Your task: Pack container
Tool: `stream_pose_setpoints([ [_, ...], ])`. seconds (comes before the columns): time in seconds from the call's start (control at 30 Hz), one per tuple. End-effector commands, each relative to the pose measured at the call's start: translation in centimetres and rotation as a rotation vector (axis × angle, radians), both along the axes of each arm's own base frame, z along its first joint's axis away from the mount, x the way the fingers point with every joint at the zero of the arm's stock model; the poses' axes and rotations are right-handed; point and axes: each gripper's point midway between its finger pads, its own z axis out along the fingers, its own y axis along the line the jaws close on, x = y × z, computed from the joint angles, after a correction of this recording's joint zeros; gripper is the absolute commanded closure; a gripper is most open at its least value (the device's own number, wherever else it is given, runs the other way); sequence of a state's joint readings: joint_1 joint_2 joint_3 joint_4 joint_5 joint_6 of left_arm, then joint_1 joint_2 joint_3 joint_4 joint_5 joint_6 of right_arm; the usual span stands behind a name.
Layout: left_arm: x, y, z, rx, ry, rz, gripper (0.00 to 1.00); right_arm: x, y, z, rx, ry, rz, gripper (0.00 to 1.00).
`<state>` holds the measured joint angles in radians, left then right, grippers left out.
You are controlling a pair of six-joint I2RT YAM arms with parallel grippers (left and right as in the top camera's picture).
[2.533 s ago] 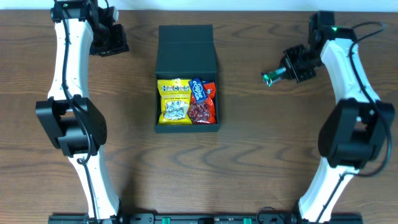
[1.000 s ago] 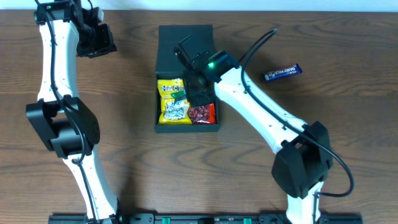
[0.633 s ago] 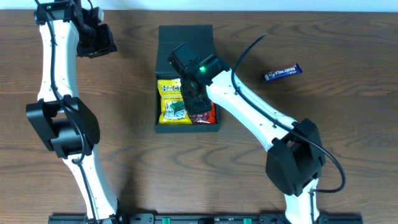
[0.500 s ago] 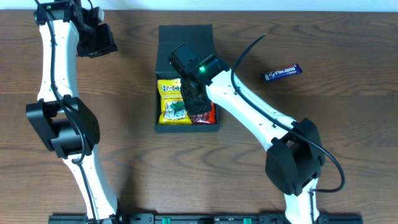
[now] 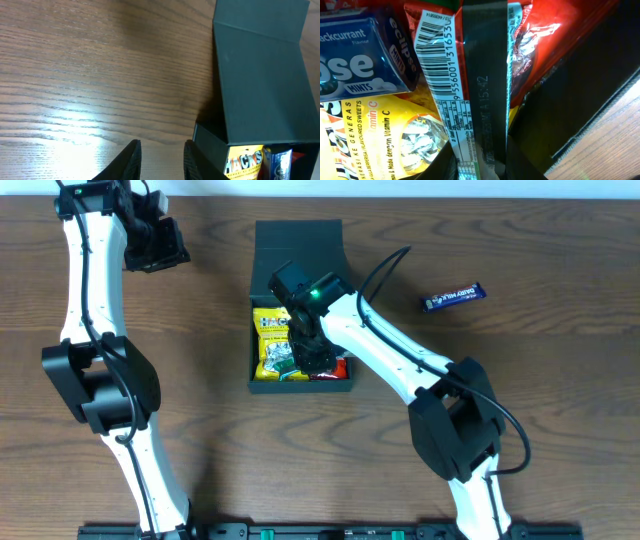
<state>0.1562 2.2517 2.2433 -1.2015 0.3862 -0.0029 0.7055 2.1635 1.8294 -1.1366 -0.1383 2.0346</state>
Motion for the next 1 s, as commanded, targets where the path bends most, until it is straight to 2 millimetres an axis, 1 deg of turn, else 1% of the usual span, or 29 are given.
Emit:
stream_pose_setpoints([
  [0.0,0.4,0.1,0.5,-0.003,-0.018,-0.002,0.70,-0.3,0.0,-0.4,-0.013,0.014,-0.010,0.98],
  [0.07,0.4,0.1,0.5,-0.003,-0.019,-0.002,0.71,-0.1,-0.2,-0.5,-0.029,0.002,-0.012,0.98],
  [0.1,0.4,0.1,0.5,-0.003,-0.018,-0.002,0.70,-0.2,-0.3,-0.5,-0.030,0.002,-0.007,0.85],
  [0.13,0.4,0.1,0.5,-0.003,-0.019,-0.002,0.70,-0.1,-0.3,-0.5,-0.029,0.000,0.002,0.76],
  [0.17,0.4,0.1,0.5,-0.002,-0.019,-0.002,0.71,-0.1,-0.3,-0.5,-0.029,-0.002,0.011,0.64],
  [0.2,0.4,0.1,0.5,-0.003,-0.019,-0.002,0.71,0.0,-0.4,-0.5,-0.029,-0.001,0.010,0.55],
  [0.23,0.4,0.1,0.5,-0.003,-0.019,-0.002,0.70,0.0,-0.4,-0.5,-0.029,-0.001,0.010,0.51],
  [0.3,0.4,0.1,0.5,-0.003,-0.019,-0.002,0.70,0.0,-0.5,-0.5,-0.029,-0.002,0.015,0.49],
  [0.43,0.4,0.1,0.5,-0.002,-0.019,-0.003,0.70,0.0,-0.3,-0.4,-0.016,-0.002,0.042,0.35],
  [0.53,0.4,0.1,0.5,0.001,-0.018,-0.002,0.70,-0.3,0.2,-0.2,0.023,0.014,0.093,0.32],
  [0.57,0.4,0.2,0.5,0.001,-0.018,-0.002,0.70,-0.4,0.3,-0.1,0.039,0.020,0.112,0.32],
  [0.6,0.4,0.2,0.5,0.001,-0.018,-0.002,0.70,-0.4,0.4,0.1,0.059,0.023,0.137,0.37],
  [0.7,0.4,0.2,0.5,0.001,-0.018,-0.002,0.71,-0.2,0.4,0.9,0.131,0.035,0.199,0.55],
  [0.77,0.4,0.2,0.5,0.001,-0.019,-0.002,0.70,0.2,0.3,1.4,0.174,0.034,0.220,0.65],
  [0.8,0.4,0.1,0.5,0.001,-0.018,-0.002,0.71,0.5,0.1,1.7,0.196,0.033,0.228,0.75],
  [0.9,0.4,0.1,0.5,0.001,-0.018,-0.002,0.70,1.0,-0.1,2.1,0.261,0.042,0.247,0.76],
  [0.93,0.4,0.1,0.5,0.001,-0.018,-0.002,0.70,1.0,0.1,2.4,0.298,0.049,0.262,0.79],
  [0.97,0.4,0.1,0.5,0.001,-0.018,-0.002,0.71,1.0,0.2,2.6,0.327,0.052,0.279,0.94],
])
